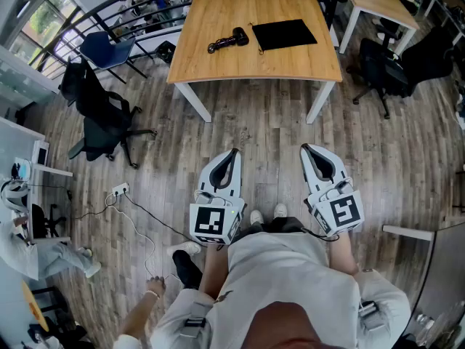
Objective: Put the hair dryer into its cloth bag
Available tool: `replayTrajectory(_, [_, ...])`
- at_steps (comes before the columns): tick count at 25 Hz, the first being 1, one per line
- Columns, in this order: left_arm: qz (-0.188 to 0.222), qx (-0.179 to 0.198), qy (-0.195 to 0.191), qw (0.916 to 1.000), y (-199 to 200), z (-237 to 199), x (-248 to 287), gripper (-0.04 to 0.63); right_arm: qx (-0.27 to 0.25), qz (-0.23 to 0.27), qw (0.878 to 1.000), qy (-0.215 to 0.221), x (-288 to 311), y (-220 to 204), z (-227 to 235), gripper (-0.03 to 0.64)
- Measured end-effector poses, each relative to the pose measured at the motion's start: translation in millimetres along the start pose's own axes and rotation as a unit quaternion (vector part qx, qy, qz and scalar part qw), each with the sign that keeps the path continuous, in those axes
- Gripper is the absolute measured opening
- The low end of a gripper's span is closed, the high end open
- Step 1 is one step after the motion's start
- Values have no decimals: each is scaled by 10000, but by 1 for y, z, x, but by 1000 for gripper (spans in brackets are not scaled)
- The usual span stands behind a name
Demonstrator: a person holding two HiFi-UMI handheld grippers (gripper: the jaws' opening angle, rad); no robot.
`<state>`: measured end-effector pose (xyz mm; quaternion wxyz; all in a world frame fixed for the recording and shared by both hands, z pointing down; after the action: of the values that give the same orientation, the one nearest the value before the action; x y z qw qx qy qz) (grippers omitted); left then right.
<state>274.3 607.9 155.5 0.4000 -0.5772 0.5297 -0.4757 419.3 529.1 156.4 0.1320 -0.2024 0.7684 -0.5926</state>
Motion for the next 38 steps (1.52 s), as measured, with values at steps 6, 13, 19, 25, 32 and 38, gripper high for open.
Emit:
replayTrajectory(6, [15,102,49,9999,1,9,9,18,20,-20,10000,-10,-1,-6,11,20])
replayTrajectory(13, [86,104,142,9998,-1,16,22,18,41,124,9998,135,5,-11,26,21])
replayTrajectory(19, [94,142,350,9992,0,20,27,18,32,206,9988,442,15,-11,32,20])
replayTrajectory(25, [19,195,412,9990,3,15,41,18,66,232,9982,542,31,-10,41,20])
replayTrajectory(32, [-11,153,293,9995,2,-9,68,19,56,90,9987,492,66,-22,47,20])
replayTrajectory(38, [-26,156,108,9998,16,-38,101,18,-25,-3,9991,421,106,-19,52,21])
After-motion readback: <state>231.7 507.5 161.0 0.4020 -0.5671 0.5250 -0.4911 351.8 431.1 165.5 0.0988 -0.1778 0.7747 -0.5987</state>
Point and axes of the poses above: the fingertips, and each gripper's own axes: x forward along the fingers, z to its right, y out of its top, the point moved 2 cm from there along -x, backward along the fingers, and after that the axes turned 14 degrees about -x, right-handed, at the moved point
